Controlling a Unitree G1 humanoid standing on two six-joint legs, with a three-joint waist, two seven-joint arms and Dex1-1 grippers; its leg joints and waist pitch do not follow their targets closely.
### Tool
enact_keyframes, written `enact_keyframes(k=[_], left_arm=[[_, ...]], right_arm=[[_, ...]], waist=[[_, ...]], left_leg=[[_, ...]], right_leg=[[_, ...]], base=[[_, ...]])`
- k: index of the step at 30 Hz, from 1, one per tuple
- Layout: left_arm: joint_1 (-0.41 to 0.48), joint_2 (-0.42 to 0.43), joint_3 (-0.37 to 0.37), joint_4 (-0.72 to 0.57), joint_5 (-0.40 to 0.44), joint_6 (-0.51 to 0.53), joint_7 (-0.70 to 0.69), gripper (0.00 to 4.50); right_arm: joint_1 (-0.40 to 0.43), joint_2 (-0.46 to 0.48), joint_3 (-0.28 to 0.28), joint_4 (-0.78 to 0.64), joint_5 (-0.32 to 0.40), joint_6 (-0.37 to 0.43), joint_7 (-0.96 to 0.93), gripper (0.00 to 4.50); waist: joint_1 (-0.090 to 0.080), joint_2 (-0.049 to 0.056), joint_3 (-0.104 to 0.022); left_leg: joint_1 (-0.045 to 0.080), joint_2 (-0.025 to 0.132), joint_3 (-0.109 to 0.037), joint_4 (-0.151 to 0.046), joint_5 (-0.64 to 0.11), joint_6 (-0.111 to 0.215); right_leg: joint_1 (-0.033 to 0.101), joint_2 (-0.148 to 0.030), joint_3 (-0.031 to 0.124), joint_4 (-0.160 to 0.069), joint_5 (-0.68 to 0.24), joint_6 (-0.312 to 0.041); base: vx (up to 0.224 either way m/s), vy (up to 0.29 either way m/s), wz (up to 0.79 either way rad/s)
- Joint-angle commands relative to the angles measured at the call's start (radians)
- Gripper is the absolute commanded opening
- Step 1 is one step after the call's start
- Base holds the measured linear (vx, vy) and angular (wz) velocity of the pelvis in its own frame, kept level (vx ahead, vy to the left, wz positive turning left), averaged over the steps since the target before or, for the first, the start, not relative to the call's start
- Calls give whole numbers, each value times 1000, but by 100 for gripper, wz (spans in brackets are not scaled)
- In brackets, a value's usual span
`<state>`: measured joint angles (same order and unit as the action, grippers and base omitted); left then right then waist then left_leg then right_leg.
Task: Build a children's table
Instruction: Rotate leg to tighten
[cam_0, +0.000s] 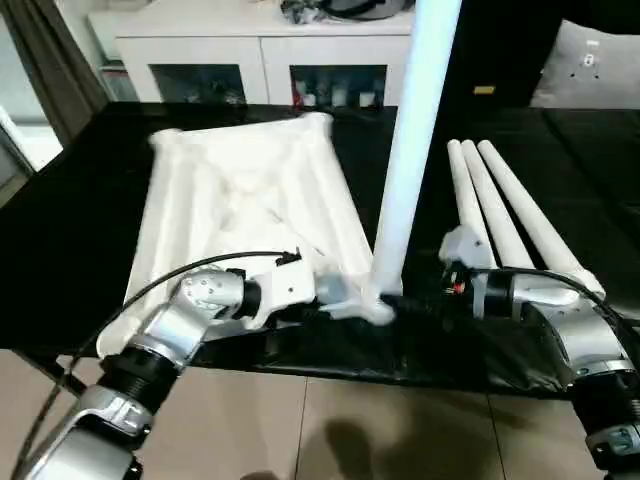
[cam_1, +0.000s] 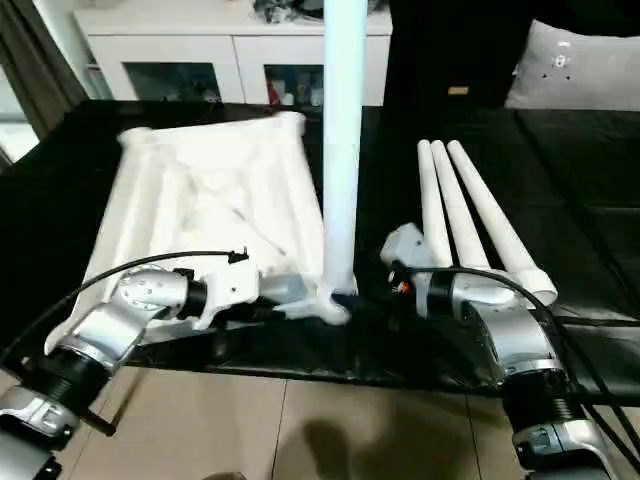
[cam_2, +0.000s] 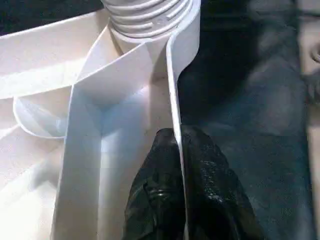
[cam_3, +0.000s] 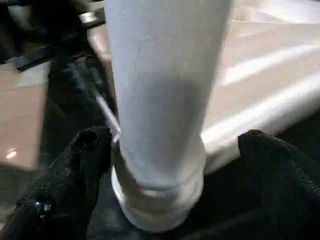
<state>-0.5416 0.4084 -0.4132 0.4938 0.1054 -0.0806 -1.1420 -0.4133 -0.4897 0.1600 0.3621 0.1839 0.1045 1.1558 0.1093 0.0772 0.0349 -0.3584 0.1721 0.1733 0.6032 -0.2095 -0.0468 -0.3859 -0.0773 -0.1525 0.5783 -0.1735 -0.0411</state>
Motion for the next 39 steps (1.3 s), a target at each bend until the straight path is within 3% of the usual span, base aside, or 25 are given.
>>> enact_keyframes(k=[1,2,4,11,21,27,29,31,32,33,36,39], left_arm=[[0,32,-69,25,35,-41,-80,0],[-7,39,-74,31,36,-54,-101,0],[-17,45,-79,40,37,-77,-130,0],[-20,52,-86,47,40,-96,-154,0],[-3,47,-64,41,8,-73,-175,0],[46,15,2,-60,-72,96,-121,0],[69,-35,50,-131,-103,235,-22,0],[80,-82,77,-176,-105,327,64,0],[83,-114,92,-200,-108,378,112,0],[84,-132,98,-214,-110,409,137,0],[80,-214,122,-246,-101,493,250,0],[61,-298,138,-244,-70,535,368,0]], right_arm=[[-8,-11,35,-19,9,12,62,446],[-13,-8,46,-13,9,16,81,419],[-28,6,54,8,3,20,93,419],[-30,7,69,2,35,86,144,357],[-10,23,72,-3,58,136,170,279],[11,82,63,-7,57,160,80,267],[-22,181,35,91,-5,142,-145,266],[-49,255,3,156,-19,148,-291,266],[-64,291,-15,186,-18,150,-357,266],[-72,311,-24,203,-18,149,-396,266],[-96,375,-54,261,-26,136,-535,265],[-106,420,-81,301,-41,120,-650,265]], waist=[[2,-15,-62],[1,-18,-62],[3,-18,-62],[6,-19,-65],[8,-25,-62],[2,-28,-57],[-13,-32,-49],[-47,-32,-39],[-55,-32,-40],[-64,-32,-38],[-70,-32,-37],[-70,-31,-37]], left_leg=[[2,77,-28,-66,-136,128],[1,77,-27,-67,-135,127],[1,76,-27,-67,-130,121],[0,79,-28,-66,-109,116],[0,78,-26,-67,-113,112],[-2,78,-27,-71,-111,100],[-2,79,-27,-78,-145,78],[-3,68,-36,-83,-215,31],[0,67,-36,-83,-223,24],[5,65,-35,-80,-237,25],[18,60,-29,-76,-253,40],[12,62,-29,-79,-231,53]], right_leg=[[51,-100,76,-64,-254,-129],[51,-99,76,-65,-254,-128],[51,-99,76,-64,-254,-129],[53,-101,78,-56,-202,-143],[52,-101,78,-62,-245,-128],[51,-104,78,-61,-262,-137],[48,-104,77,-69,-325,-131],[58,-107,65,-89,-472,-92],[57,-107,65,-92,-489,-84],[51,-106,65,-102,-507,-74],[39,-99,66,-110,-511,-82],[41,-97,68,-107,-476,-79]], base=[[0,0,0],[0,0,0],[0,0,0],[0,0,0],[0,0,0],[0,0,0],[0,0,0],[0,0,0],[0,0,0],[0,0,0],[0,0,0],[0,0,0]])
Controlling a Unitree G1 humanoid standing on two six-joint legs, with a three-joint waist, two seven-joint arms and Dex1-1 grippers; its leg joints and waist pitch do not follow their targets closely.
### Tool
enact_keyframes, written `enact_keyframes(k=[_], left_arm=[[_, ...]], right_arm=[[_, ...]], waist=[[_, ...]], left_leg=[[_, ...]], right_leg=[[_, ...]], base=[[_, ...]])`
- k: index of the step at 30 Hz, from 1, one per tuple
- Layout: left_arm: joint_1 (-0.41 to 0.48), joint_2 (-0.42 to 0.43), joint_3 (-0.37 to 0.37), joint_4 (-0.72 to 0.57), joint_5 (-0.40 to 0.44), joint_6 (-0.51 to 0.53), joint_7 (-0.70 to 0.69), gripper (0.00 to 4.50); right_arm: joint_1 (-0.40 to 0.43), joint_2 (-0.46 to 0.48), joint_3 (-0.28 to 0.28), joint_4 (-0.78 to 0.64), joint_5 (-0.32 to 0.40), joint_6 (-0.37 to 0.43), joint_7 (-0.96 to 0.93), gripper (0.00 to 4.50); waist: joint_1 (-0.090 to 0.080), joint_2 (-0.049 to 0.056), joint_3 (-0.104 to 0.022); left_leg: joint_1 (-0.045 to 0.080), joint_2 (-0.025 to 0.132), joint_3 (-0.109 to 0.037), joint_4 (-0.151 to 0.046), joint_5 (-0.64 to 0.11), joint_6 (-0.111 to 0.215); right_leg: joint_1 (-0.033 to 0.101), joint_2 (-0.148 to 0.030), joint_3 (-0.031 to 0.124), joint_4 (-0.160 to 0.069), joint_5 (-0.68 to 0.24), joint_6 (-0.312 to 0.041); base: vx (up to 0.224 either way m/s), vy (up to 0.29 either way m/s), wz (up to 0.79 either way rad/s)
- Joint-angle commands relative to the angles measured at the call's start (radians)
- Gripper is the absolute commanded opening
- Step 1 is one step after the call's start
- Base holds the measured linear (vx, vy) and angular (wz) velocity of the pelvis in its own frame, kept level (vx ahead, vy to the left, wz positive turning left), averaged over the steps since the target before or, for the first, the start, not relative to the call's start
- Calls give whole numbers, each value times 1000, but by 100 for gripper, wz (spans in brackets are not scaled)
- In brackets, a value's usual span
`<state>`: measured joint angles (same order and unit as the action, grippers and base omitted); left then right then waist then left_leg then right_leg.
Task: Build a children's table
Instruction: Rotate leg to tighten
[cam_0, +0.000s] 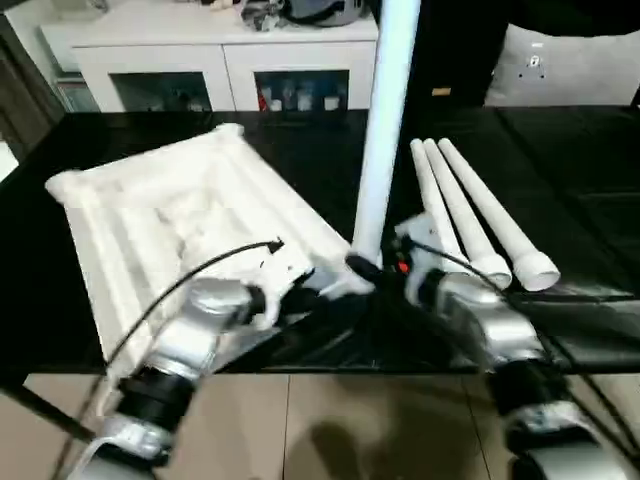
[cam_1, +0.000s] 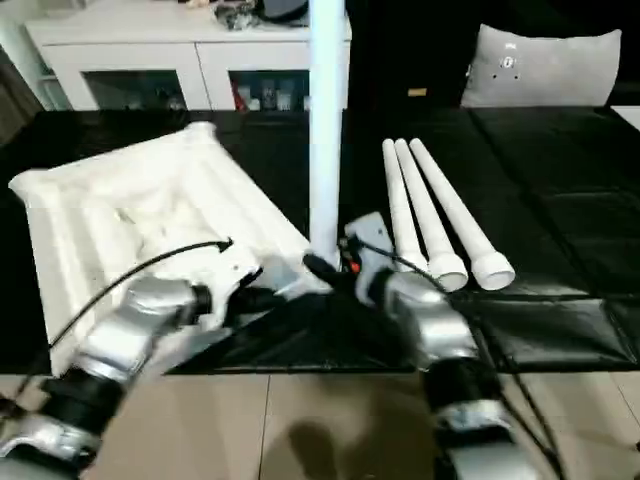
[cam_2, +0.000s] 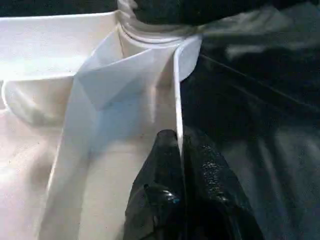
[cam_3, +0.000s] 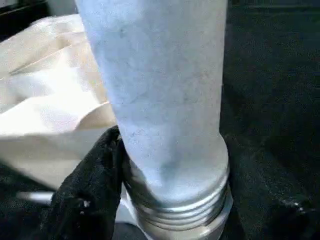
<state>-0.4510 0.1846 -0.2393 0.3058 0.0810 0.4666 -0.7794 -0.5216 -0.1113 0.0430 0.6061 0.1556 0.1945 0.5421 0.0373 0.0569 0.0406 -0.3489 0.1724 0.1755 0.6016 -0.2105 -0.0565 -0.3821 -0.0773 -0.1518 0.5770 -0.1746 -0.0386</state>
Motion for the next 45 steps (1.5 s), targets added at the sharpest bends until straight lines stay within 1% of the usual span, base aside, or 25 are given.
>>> enact_keyframes(k=[1,2,3,4,6,8,10,13,15,16,19,23,25,26,27,28,30,34,37,39,40,41,42,44,45], left_arm=[[-41,-98,-30,-42,-39,-8,40,0],[-54,-118,-25,-29,-32,1,75,0],[-57,-121,-24,-26,-30,3,83,0],[-61,-124,-24,-24,-25,7,94,0],[-66,-120,-27,-25,-15,14,104,0],[-72,-86,-33,-10,3,-8,96,0],[-73,-64,-33,5,16,-42,84,0],[-73,-42,-31,22,16,-69,59,0],[-70,3,-43,48,24,-116,12,0],[-68,29,-53,59,30,-136,-18,0],[-62,69,-74,67,32,-174,-74,0],[-46,150,-127,59,24,-281,-213,0],[-43,161,-133,57,19,-298,-235,0],[-37,186,-142,50,2,-326,-299,0],[-37,186,-142,50,2,-326,-299,0],[-35,213,-158,53,0,-358,-352,0],[-36,228,-169,60,4,-383,-376,0],[-40,259,-194,68,-4,-437,-450,0],[-42,273,-204,61,-15,-454,-494,0],[-43,275,-205,61,-17,-458,-504,0],[-44,277,-207,62,-18,-466,-513,0],[-44,277,-207,62,-18,-466,-513,0],[-45,278,-210,64,-17,-472,-518,0],[-48,280,-211,69,-14,-478,-515,0],[-48,280,-211,72,-14,-482,-515,0]], right_arm=[[2,51,29,67,-20,15,-65,265],[3,62,14,76,-20,-7,-81,265],[3,65,8,77,-18,-12,-82,265],[4,70,-2,78,-12,-22,-79,321],[8,65,-15,72,-5,-35,-75,338],[27,28,-26,31,13,-55,-16,357],[42,-7,-19,2,14,-65,31,369],[57,-54,-11,-27,13,-82,83,394],[72,-126,-10,-79,22,-89,176,403],[74,-164,-12,-97,27,-93,224,423],[72,-219,-13,-121,39,-93,300,445],[66,-309,14,-173,58,-48,452,445],[66,-321,24,-179,56,-48,474,445],[75,-357,57,-212,62,-34,559,445],[75,-357,57,-212,62,-34,559,445],[79,-386,89,-238,65,-19,629,445],[78,-393,101,-243,62,-18,649,445],[77,-404,138,-255,63,-1,718,445],[72,-402,156,-254,58,-2,745,445],[71,-401,160,-253,58,-2,750,419],[69,-401,164,-253,62,11,760,419],[69,-401,164,-253,62,11,760,399],[68,-401,167,-256,70,30,771,399],[71,-399,173,-260,76,46,782,378],[74,-399,175,-262,76,48,786,364]], waist=[[3,-12,-44],[5,-11,-47],[7,1,-49],[10,-8,-53],[15,-6,-56],[22,0,-60],[31,-3,-62],[36,-3,-63],[37,-4,-60],[42,-6,-60],[49,-4,-58],[53,-4,-61],[54,-2,-64],[58,-4,-67],[61,-3,-70],[64,-2,-72],[68,-5,-71],[77,-9,-69],[80,-6,-68],[81,-6,-68],[80,-13,-70],[80,-13,-70],[82,-9,-71],[82,-10,-72],[83,-16,-73]], left_leg=[[0,63,-34,-78,-227,63],[1,64,-34,-77,-214,67],[2,65,-34,-76,-208,67],[-3,67,-33,-75,-182,81],[-6,67,-31,-73,-148,98],[-8,66,-29,-69,-123,116],[-12,68,-30,-67,-89,137],[-13,67,-29,-65,-88,146],[-13,68,-29,-67,-105,146],[-13,67,-30,-66,-111,147],[-11,68,-29,-66,-120,145],[-12,72,-30,-65,-109,149],[-11,73,-29,-63,-94,152],[-14,73,-30,-60,-73,160],[-15,74,-31,-58,-58,167],[-18,75,-30,-53,-24,191],[-18,77,-29,-52,-25,202],[-16,77,-27,-55,-55,176],[-13,79,-27,-59,-69,154],[-13,80,-28,-58,-64,149],[-13,80,-27,-58,-60,151],[-13,80,-27,-58,-60,151],[-14,80,-28,-57,-53,152],[-15,79,-28,-55,-43,158],[-15,79,-27,-55,-41,158]], right_leg=[[40,-97,67,-103,-464,-81],[41,-99,70,-100,-431,-88],[40,-99,72,-96,-406,-96],[44,-99,76,-87,-327,-120],[46,-99,78,-76,-263,-143],[48,-100,78,-72,-223,-153],[51,-98,78,-63,-165,-163],[52,-98,75,-65,-176,-152],[52,-97,75,-69,-205,-143],[52,-97,74,-70,-219,-137],[48,-96,74,-73,-251,-125],[47,-94,75,-66,-228,-132],[46,-96,76,-61,-199,-144],[48,-95,75,-55,-165,-154],[49,-95,74,-51,-143,-158],[45,-95,75,-42,-84,-175],[43,-96,75,-42,-85,-180],[44,-97,76,-50,-158,-165],[42,-97,77,-50,-184,-159],[42,-97,78,-48,-169,-162],[43,-97,79,-46,-157,-166],[43,-97,79,-46,-157,-166],[44,-99,79,-43,-150,-168],[44,-99,79,-42,-133,-172],[45,-99,79,-42,-135,-171]], base=[[0,0,0],[0,0,0],[0,0,0],[0,0,0],[0,0,0],[0,0,0],[0,0,0],[0,0,0],[0,0,0],[0,0,0],[0,0,0],[0,0,0],[0,0,0],[0,0,0],[0,0,0],[0,0,0],[0,0,0],[0,0,0],[0,0,0],[0,0,0],[0,0,0],[0,0,0],[0,0,0],[0,0,0],[0,0,0]])
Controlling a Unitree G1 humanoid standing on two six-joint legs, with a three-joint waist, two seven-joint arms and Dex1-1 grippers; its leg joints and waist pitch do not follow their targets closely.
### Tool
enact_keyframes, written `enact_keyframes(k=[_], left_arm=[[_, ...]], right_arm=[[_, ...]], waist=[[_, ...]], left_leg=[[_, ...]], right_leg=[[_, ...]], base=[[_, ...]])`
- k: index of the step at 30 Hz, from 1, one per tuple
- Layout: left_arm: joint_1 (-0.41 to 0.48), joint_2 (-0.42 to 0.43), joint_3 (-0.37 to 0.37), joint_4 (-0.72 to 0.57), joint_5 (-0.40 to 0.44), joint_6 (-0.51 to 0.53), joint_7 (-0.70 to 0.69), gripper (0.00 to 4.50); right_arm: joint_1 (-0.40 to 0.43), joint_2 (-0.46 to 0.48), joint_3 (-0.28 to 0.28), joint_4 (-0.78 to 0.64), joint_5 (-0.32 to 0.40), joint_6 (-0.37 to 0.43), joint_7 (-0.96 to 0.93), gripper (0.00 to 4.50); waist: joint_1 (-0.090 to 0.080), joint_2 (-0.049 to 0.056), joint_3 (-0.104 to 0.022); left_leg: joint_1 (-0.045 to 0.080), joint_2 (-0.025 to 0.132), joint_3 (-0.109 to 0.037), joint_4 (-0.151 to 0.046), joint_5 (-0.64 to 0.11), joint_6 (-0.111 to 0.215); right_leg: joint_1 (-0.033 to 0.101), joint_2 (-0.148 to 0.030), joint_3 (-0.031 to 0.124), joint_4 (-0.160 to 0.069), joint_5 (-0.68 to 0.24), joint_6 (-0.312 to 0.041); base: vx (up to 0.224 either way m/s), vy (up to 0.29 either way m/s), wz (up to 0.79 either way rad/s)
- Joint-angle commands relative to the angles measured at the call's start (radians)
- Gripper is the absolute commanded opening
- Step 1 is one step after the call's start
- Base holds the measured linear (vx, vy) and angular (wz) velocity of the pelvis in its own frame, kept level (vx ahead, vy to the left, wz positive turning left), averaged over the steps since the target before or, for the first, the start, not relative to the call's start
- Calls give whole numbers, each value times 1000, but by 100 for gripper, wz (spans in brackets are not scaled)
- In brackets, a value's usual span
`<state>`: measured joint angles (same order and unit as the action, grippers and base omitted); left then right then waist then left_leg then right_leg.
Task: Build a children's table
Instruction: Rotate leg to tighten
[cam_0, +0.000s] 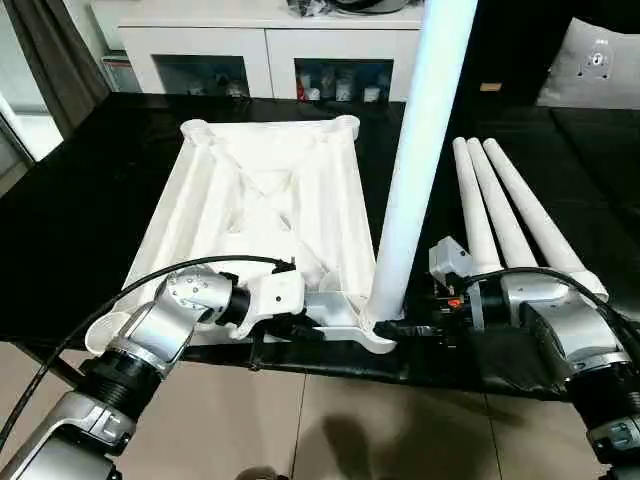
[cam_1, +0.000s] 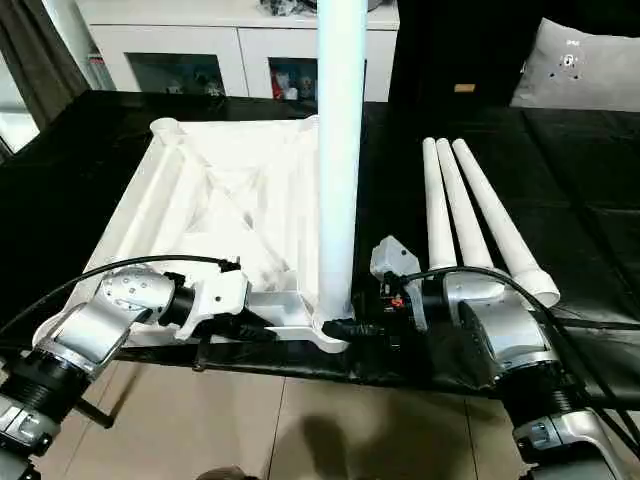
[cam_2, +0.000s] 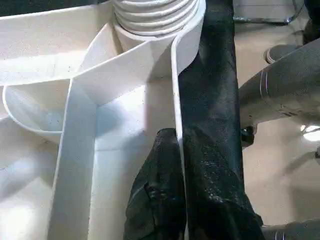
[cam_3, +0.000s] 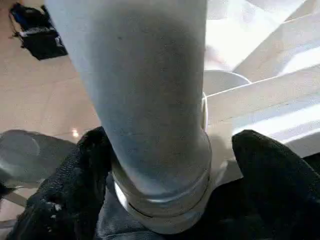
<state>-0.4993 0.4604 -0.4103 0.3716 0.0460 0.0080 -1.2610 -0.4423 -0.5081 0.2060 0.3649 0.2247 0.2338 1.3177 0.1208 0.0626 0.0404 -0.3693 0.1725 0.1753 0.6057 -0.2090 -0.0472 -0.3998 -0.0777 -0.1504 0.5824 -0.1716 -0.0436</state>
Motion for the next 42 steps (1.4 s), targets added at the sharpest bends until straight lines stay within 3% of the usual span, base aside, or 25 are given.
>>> enact_keyframes(k=[1,7,12,16,18,19,21,23,25,26,27,29,31,32,33,34,37,40,42], left_arm=[[0,4,-40,8,20,-26,-35,0],[7,8,-39,6,16,-27,-42,0],[25,7,-31,-15,-3,1,-42,0],[49,-24,10,-59,-52,95,4,0],[48,-74,51,-78,-65,187,103,0],[48,-95,65,-85,-68,221,142,0],[47,-164,96,-114,-70,316,257,0],[46,-193,104,-124,-67,346,300,0],[36,-262,121,-134,-52,399,398,0],[30,-289,128,-135,-44,418,435,0],[18,-326,139,-125,-33,430,493,0],[2,-370,155,-111,-19,442,564,0],[-24,-424,182,-80,-9,440,658,0],[-33,-437,183,-70,-1,434,684,0],[-46,-453,181,-57,9,425,715,0],[-51,-455,172,-53,15,421,716,0],[-54,-454,158,-53,25,421,712,0],[-55,-447,161,-36,45,422,720,0],[-64,-434,162,-7,54,401,726,0]], right_arm=[[-3,-2,14,-23,8,11,15,364],[1,7,20,-19,9,12,22,310],[11,23,24,-20,11,17,16,271],[29,77,0,-27,25,39,-61,263],[23,133,-13,5,-14,37,-195,262],[21,155,-17,20,-31,34,-249,262],[17,240,-38,64,-41,44,-384,261],[15,276,-48,84,-43,49,-440,261],[-1,351,-70,144,-61,54,-584,261],[-10,379,-79,170,-71,54,-645,261],[-25,413,-97,208,-74,54,-721,261],[-43,453,-127,251,-72,56,-808,261],[-61,488,-158,296,-75,44,-879,261],[-64,495,-168,305,-74,37,-889,296],[-67,502,-184,314,-69,26,-900,296],[-68,501,-201,313,-58,20,-905,331],[-63,492,-221,298,-43,5,-894,343],[-47,469,-223,264,-53,-31,-877,376],[-29,449,-223,223,-52,-50,-853,388]], waist=[[1,-19,-72],[3,-21,-70],[3,-21,-72],[-1,-19,-71],[-13,-20,-64],[-20,-21,-59],[-34,-29,-57],[-40,-27,-58],[-49,-25,-54],[-53,-26,-53],[-57,-18,-51],[-63,-20,-51],[-69,-13,-49],[-67,-13,-54],[-64,-4,-58],[-62,-6,-61],[-54,-5,-68],[-47,-9,-70],[-42,-7,-67]], left_leg=[[5,78,-27,-58,-43,147],[6,77,-26,-60,-65,128],[4,77,-26,-58,-53,128],[4,78,-27,-59,-59,122],[4,75,-26,-64,-93,98],[6,69,-26,-65,-126,78],[1,63,-26,-66,-131,58],[7,57,-26,-64,-142,57],[11,58,-25,-65,-148,64],[11,55,-25,-65,-149,64],[11,56,-27,-67,-157,57],[17,53,-27,-66,-181,56],[24,57,-29,-71,-216,56],[26,58,-32,-71,-217,54],[24,62,-32,-73,-197,64],[24,63,-31,-73,-183,69],[12,65,-31,-69,-103,104],[9,66,-28,-65,-74,123],[9,64,-27,-66,-78,131]], right_leg=[[61,-98,77,-48,-150,-164],[60,-98,77,-54,-210,-142],[61,-98,78,-51,-193,-143],[61,-99,78,-49,-188,-150],[60,-99,77,-59,-253,-142],[59,-100,74,-73,-331,-124],[66,-102,72,-79,-391,-102],[63,-99,67,-92,-450,-69],[54,-93,67,-96,-455,-68],[54,-92,65,-100,-461,-65],[55,-94,63,-101,-474,-63],[54,-92,60,-109,-497,-48],[52,-89,58,-112,-480,-51],[56,-91,58,-109,-464,-54],[58,-93,64,-103,-405,-66],[58,-92,66,-100,-370,-74],[66,-96,74,-74,-215,-130],[68,-98,75,-67,-165,-144],[67,-97,73,-73,-189,-137]], base=[[0,0,0],[0,0,0],[0,0,0],[0,0,0],[0,0,0],[-55,-11,-5],[0,0,0],[0,0,0],[0,0,0],[0,0,0],[0,0,0],[0,0,0],[0,0,0],[0,0,0],[0,0,0],[0,0,0],[0,0,0],[0,0,0],[0,0,0]])
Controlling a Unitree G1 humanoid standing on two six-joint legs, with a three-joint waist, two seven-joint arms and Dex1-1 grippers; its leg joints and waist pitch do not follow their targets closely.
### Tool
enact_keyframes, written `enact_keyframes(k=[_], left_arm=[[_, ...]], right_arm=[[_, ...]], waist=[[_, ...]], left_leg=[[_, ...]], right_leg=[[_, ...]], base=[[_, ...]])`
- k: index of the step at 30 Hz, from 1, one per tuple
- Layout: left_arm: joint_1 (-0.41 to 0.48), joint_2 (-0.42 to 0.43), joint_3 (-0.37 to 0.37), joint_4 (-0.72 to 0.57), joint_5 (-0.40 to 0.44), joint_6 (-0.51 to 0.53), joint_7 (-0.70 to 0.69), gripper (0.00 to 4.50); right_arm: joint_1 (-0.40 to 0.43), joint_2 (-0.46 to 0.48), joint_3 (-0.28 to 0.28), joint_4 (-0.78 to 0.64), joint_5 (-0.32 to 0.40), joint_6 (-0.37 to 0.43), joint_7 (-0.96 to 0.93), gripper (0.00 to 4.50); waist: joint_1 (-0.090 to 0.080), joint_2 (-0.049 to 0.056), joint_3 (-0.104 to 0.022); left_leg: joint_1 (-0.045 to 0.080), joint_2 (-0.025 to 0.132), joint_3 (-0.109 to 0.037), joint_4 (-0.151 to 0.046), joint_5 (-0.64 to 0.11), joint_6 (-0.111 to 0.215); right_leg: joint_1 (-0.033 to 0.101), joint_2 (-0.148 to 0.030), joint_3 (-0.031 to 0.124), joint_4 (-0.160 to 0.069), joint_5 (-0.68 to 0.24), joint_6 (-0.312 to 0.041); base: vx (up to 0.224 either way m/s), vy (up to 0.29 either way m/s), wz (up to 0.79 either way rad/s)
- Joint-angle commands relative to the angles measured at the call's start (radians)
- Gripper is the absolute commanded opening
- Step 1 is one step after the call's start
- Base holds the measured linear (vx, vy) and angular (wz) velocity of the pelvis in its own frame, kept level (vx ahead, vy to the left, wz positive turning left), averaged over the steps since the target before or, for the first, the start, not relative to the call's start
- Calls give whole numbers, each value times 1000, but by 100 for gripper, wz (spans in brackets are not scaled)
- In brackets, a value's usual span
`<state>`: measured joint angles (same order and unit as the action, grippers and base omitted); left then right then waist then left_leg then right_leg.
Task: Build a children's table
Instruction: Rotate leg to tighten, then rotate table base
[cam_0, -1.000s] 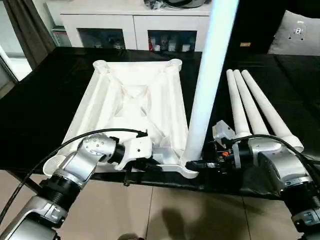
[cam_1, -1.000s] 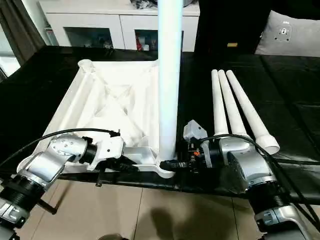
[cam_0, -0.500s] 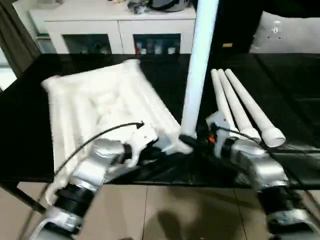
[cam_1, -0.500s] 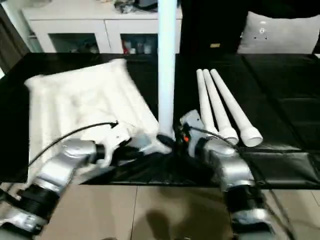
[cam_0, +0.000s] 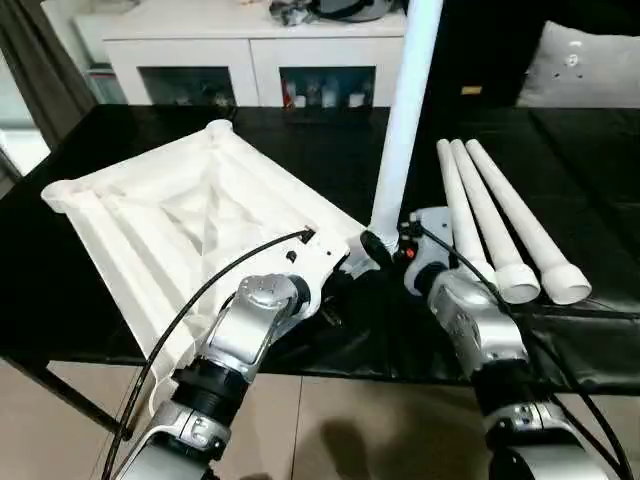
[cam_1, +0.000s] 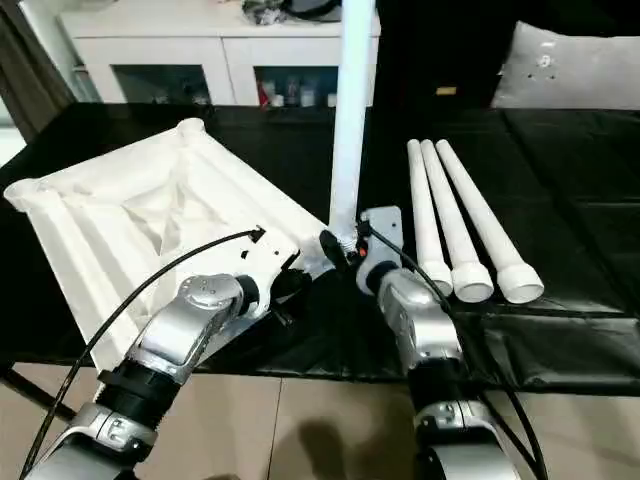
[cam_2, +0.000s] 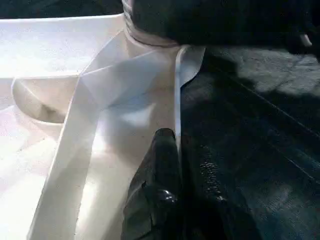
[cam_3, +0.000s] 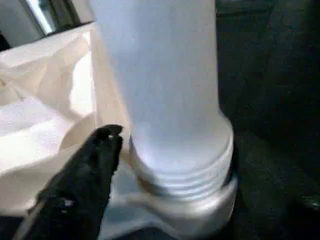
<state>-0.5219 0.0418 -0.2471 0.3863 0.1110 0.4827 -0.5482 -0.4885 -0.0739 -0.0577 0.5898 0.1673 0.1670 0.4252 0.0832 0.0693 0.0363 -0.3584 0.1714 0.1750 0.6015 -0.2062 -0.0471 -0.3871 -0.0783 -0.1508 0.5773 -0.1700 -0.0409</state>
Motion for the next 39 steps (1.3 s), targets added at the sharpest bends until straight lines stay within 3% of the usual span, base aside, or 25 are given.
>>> enact_keyframes(k=[1,2,3,5,6,7,10,11,15,18,19,21,23,25,26,27,28,30,33,35,36,39], left_arm=[[-51,-5,-2,-1,-6,-91,14,0],[-56,2,-2,13,-3,-103,13,0],[-72,12,-2,46,2,-124,13,0],[-89,22,-3,82,5,-141,10,0],[-105,23,6,111,5,-147,18,27],[-122,20,26,141,-7,-156,21,44],[-145,7,69,172,-43,-177,26,57],[-150,6,74,180,-49,-197,27,79],[-158,-5,115,169,-88,-258,55,102],[-142,11,132,133,-93,-255,72,102],[-123,36,141,92,-82,-234,83,102],[-96,79,161,35,-62,-208,103,102],[-80,110,178,1,-50,-189,119,102],[-59,149,194,-39,-38,-161,122,74],[1,231,233,-130,-6,-97,126,67],[23,259,247,-161,2,-78,127,64],[54,298,260,-196,21,-54,125,56],[97,350,271,-239,47,-16,121,33],[161,445,279,-288,107,53,129,20],[177,473,284,-295,129,75,137,7],[184,484,290,-299,137,86,142,7],[226,536,286,-305,162,121,148,7]], right_arm=[[31,-4,41,-32,2,5,51,401],[41,-16,42,-53,0,-2,58,413],[65,-39,42,-104,2,-3,72,420],[95,-57,37,-170,29,32,103,433],[114,-68,31,-212,40,47,108,448],[134,-78,23,-252,48,51,111,450],[156,-83,4,-292,50,40,95,450],[162,-82,-4,-303,56,39,91,450],[175,-72,-11,-322,39,22,42,450],[187,-69,5,-347,42,63,41,450],[192,-69,24,-360,40,74,54,450],[202,-67,47,-384,35,91,72,450],[204,-67,61,-389,31,94,83,450],[208,-66,76,-394,29,99,91,450],[215,-65,103,-395,18,109,98,450],[218,-65,112,-395,14,113,99,450],[222,-66,123,-395,9,119,101,450],[227,-68,139,-399,2,135,103,450],[225,-76,177,-387,-26,159,107,450],[219,-75,187,-374,-38,163,104,450],[215,-73,192,-364,-45,164,100,450],[190,-54,204,-321,-60,168,68,450]], waist=[[1,-16,-64],[2,-16,-64],[2,-28,-64],[6,-22,-63],[6,-23,-64],[9,-20,-68],[8,-21,-69],[9,-22,-68],[8,-23,-66],[8,-23,-68],[8,-14,-69],[4,-13,-69],[0,-10,-67],[2,-7,-63],[0,-10,-59],[-5,-6,-57],[-7,-7,-57],[-10,-6,-53],[-7,0,-48],[-5,0,-47],[-5,-4,-43],[-7,0,-40]], left_leg=[[-3,65,-27,-61,-79,131],[-3,66,-28,-62,-82,131],[-3,66,-28,-63,-86,131],[-3,66,-29,-63,-86,134],[-6,67,-29,-63,-83,135],[-7,68,-31,-60,-60,138],[-11,69,-30,-57,-46,146],[-10,69,-29,-58,-55,144],[-12,65,-28,-58,-68,143],[-13,65,-29,-57,-55,147],[-12,69,-31,-57,-53,150],[-15,72,-34,-58,-52,153],[-10,69,-30,-58,-74,145],[-7,72,-31,-63,-97,124],[-7,75,-32,-65,-102,117],[-12,77,-34,-70,-106,112],[-3,77,-33,-69,-116,103],[-5,71,-32,-70,-128,99],[-2,74,-33,-76,-158,85],[2,73,-33,-76,-174,73],[-2,73,-35,-80,-178,68],[0,71,-36,-82,-209,50]], right_leg=[[56,-96,73,-68,-202,-126],[55,-96,73,-67,-206,-124],[57,-94,72,-71,-223,-114],[55,-96,73,-71,-236,-102],[57,-96,73,-71,-234,-100],[55,-97,74,-66,-205,-102],[52,-98,73,-63,-168,-117],[51,-99,73,-64,-174,-122],[52,-99,71,-66,-191,-125],[53,-97,71,-64,-183,-124],[51,-96,70,-62,-171,-126],[52,-96,70,-57,-150,-128],[47,-93,69,-63,-178,-122],[45,-91,70,-66,-215,-114],[43,-91,71,-64,-213,-115],[44,-89,72,-61,-206,-117],[39,-88,74,-59,-198,-121],[39,-88,75,-63,-211,-122],[35,-86,77,-65,-241,-119],[34,-87,78,-67,-249,-114],[35,-88,79,-64,-252,-117],[34,-90,80,-70,-275,-119]], base=[[0,0,0],[0,0,0],[0,0,0],[0,0,0],[0,0,0],[0,0,0],[0,0,0],[0,0,0],[0,0,0],[0,0,0],[0,0,0],[0,0,0],[0,0,0],[0,0,0],[0,0,0],[0,0,0],[0,0,0],[0,0,0],[0,0,0],[0,0,0],[0,0,0],[0,0,0]])
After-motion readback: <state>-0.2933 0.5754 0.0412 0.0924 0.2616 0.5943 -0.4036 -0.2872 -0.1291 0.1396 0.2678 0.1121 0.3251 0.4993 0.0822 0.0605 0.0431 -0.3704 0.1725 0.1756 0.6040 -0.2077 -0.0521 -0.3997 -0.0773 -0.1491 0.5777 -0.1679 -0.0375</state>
